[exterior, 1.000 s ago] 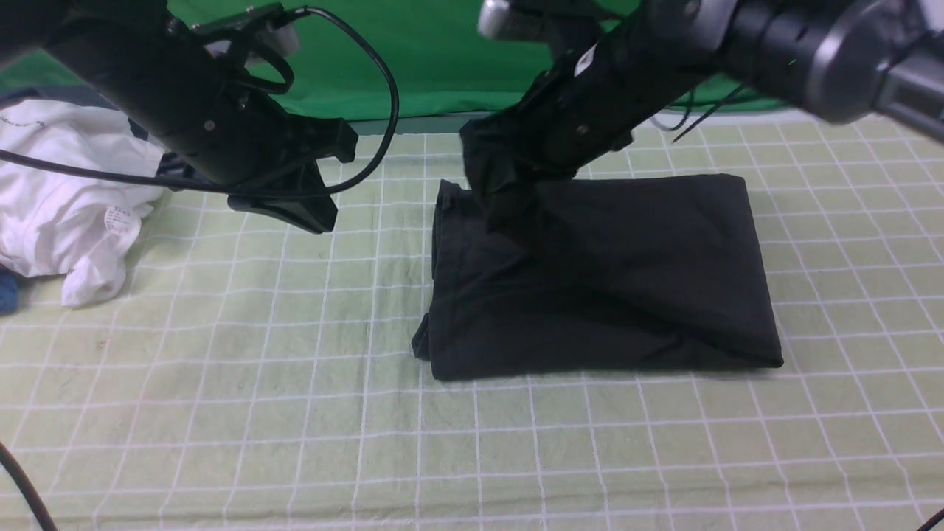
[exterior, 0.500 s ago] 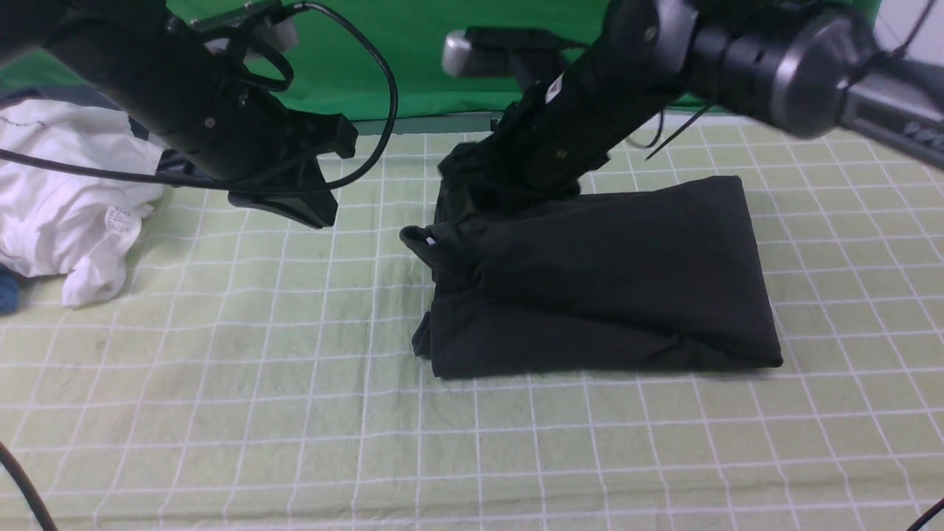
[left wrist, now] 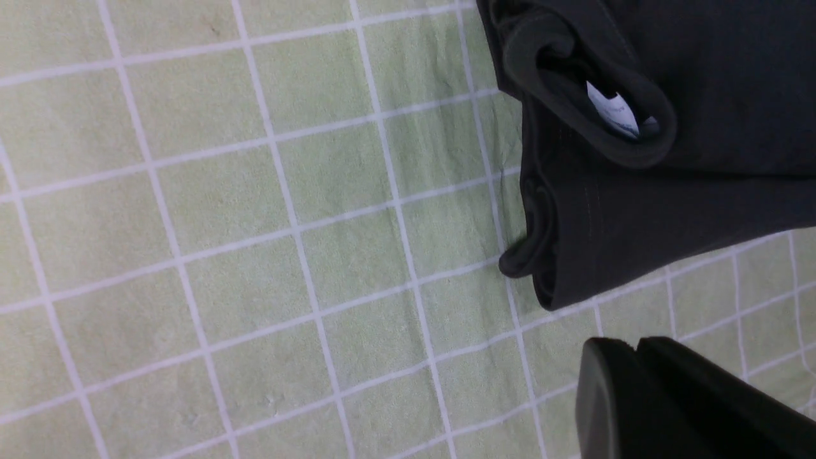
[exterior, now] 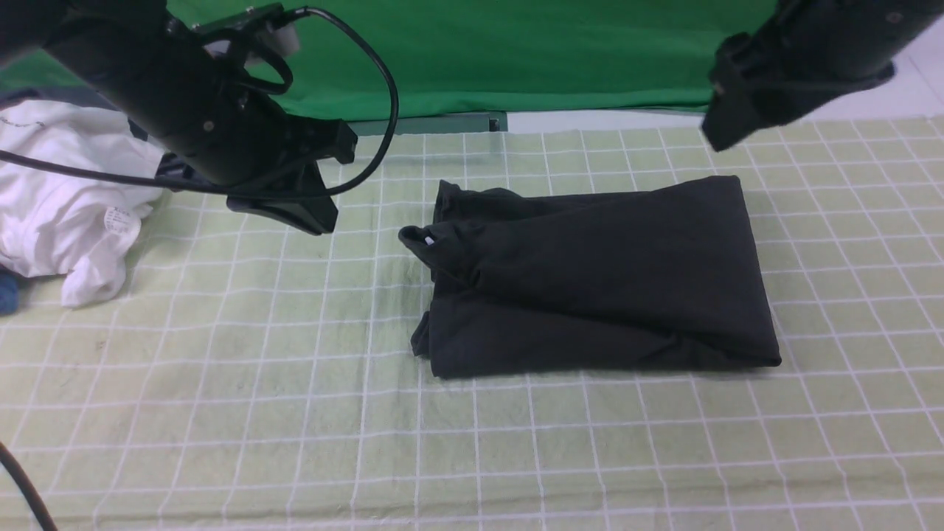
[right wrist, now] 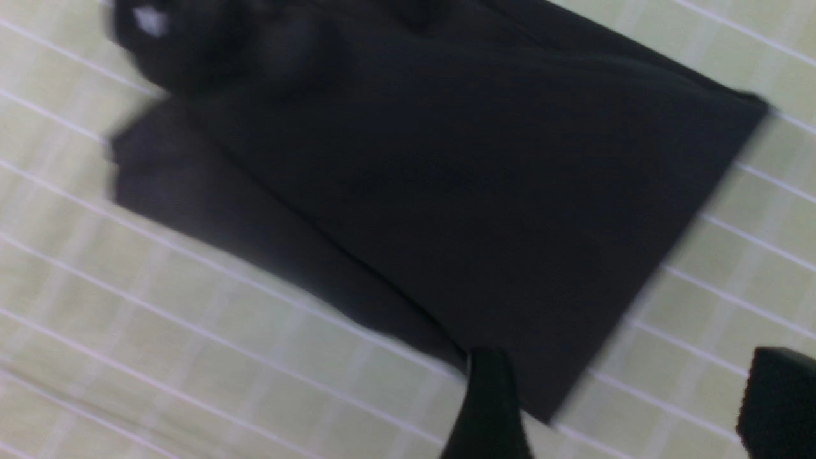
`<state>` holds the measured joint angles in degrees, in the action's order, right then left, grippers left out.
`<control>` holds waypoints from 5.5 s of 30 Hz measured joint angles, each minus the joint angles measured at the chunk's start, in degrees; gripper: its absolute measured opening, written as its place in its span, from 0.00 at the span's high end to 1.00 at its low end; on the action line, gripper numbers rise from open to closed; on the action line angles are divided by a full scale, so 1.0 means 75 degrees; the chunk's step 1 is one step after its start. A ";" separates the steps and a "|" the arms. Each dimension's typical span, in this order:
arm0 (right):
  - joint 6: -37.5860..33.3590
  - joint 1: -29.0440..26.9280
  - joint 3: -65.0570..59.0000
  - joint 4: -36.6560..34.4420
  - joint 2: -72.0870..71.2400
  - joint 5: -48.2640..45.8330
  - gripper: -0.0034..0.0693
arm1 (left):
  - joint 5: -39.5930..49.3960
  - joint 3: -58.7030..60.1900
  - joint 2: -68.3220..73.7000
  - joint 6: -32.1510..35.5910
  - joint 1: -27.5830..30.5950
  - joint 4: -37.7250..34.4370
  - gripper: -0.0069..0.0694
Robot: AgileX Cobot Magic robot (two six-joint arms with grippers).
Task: Fold a long-sleeved shirt over a green coffee tablecloth.
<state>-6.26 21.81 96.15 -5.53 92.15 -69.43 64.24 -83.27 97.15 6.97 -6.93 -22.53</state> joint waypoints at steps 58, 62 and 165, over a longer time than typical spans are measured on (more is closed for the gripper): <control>0.1864 -0.0564 -0.6176 0.0534 0.0085 0.3996 0.93 | -0.3926 0.4345 0.0590 0.0447 -0.2445 -0.2046 0.88; 0.1948 -0.0564 -0.6425 0.0586 0.0070 0.4185 0.81 | -0.4017 0.4400 0.0530 0.0453 -0.2499 -0.1994 0.88; -0.0236 -0.2261 -1.2897 0.1411 -1.2287 0.7334 0.82 | -0.1211 0.1537 -0.1429 -0.0809 -0.2454 0.2011 0.89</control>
<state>-8.04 4.85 -0.58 5.06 0.00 -14.42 55.16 -71.75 86.43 0.90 -25.34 -7.45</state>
